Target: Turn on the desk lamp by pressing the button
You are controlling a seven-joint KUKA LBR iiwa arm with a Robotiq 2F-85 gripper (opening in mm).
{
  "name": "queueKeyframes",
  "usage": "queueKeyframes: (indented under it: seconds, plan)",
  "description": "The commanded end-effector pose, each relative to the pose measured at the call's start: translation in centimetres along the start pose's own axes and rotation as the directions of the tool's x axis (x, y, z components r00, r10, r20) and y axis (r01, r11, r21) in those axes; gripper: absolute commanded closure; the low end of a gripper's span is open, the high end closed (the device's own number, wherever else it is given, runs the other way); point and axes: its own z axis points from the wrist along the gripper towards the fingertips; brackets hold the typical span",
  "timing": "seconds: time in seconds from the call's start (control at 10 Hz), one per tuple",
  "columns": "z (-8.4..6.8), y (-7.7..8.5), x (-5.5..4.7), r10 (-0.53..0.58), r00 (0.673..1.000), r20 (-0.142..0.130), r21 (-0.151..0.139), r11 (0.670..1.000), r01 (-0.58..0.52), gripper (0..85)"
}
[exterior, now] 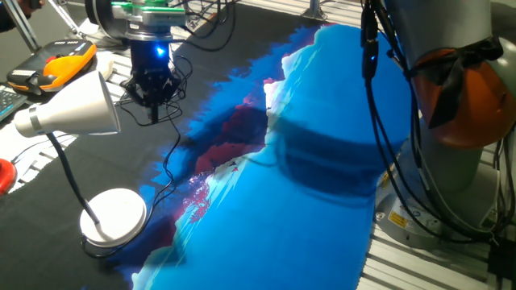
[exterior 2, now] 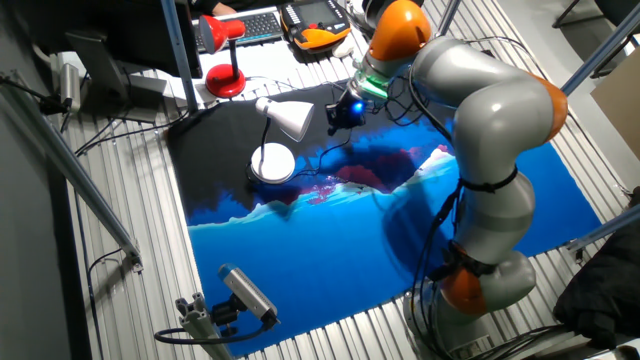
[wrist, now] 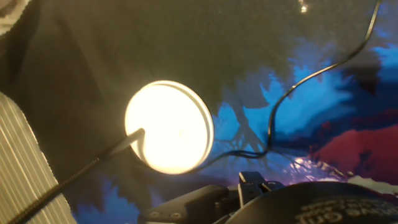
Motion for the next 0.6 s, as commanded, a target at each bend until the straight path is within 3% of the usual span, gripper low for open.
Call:
queueKeyframes:
  seconds: [0.0, 0.3, 0.5]
  plan:
    - [0.5, 0.1, -0.3, -0.001, 1.000, 0.003, -0.002, 1.000, 0.001, 85.0]
    - [2.6, 0.9, -0.4, 0.007, 1.000, 0.024, -0.004, 1.000, -0.006, 85.0]
    - [3.6, 1.2, -0.5, 0.016, 1.000, 0.021, -0.014, 1.000, -0.015, 85.0]
